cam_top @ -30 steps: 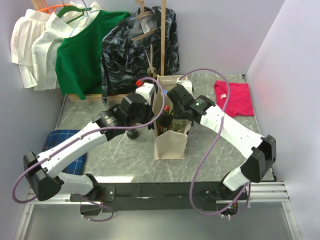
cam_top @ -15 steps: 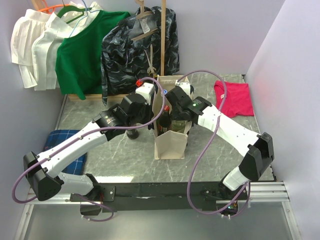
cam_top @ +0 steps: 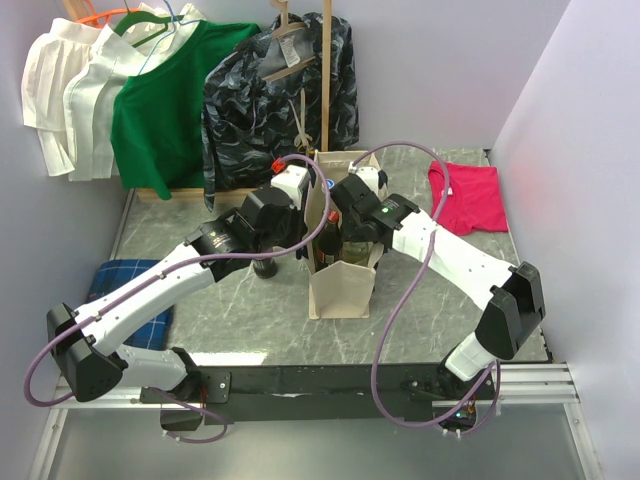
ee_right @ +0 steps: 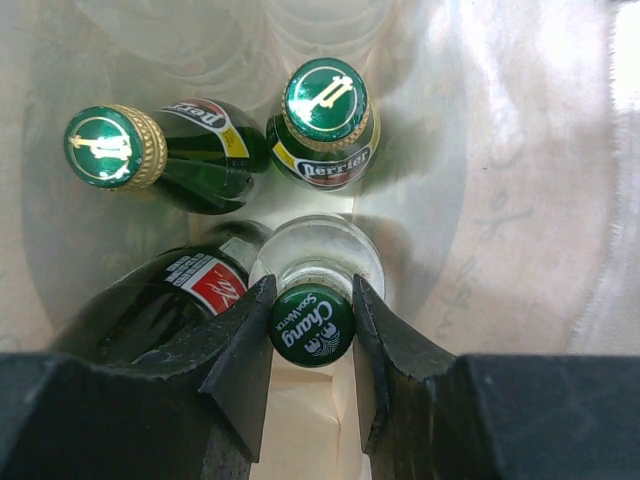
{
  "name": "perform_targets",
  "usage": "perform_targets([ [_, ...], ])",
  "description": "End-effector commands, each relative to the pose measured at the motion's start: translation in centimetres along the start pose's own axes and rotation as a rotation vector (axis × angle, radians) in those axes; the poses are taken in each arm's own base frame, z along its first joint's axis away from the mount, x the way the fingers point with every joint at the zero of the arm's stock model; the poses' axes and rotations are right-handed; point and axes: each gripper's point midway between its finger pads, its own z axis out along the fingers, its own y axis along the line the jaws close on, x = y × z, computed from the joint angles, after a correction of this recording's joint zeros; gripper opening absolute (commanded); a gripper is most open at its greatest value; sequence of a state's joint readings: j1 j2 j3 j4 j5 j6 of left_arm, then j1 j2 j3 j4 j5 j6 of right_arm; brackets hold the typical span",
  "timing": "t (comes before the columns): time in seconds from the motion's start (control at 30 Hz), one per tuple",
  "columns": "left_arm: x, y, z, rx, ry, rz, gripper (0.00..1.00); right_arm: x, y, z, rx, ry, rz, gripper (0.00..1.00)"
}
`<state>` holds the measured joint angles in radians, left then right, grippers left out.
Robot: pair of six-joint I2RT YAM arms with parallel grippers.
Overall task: Place the beverage into the canvas bag
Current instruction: Place the drink in the canvas bag.
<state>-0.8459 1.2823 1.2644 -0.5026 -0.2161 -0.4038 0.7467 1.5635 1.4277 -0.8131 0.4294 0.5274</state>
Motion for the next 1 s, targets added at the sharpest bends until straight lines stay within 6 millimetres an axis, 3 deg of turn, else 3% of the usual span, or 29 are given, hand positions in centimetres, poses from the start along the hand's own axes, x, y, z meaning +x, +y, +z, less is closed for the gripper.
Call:
perform_targets([
  [0.0,-5.4,-1.8,-2.3,0.06,-0.158,-0.007,0.01,-2.0,0.7,0.0,-0.014,-0.092,0.052,0.0],
  [0.57,-5.5,-1.7,-2.0,0.049,-0.149,-0.007,0.05,-1.2,-0.1,0.9,0.03,-0.073,0.06,0.0],
  [0.67,-5.5,-1.7,-2.0,0.047,-0.152,-0.007,0.08,-1.4,-0.3,0.8,0.032,-0.081,0.063,0.04],
  [0.87,-5.4,-1.6,-1.9,0.042,-0.152,-0.015,0.13,-2.0,-0.4,0.2,0.028,-0.099,0.069,0.28],
  [0.97,-5.3,-1.6,-1.8,0.041,-0.151,-0.016,0.13,-2.2,-0.4,0.0,0.028,-0.107,0.073,0.35],
])
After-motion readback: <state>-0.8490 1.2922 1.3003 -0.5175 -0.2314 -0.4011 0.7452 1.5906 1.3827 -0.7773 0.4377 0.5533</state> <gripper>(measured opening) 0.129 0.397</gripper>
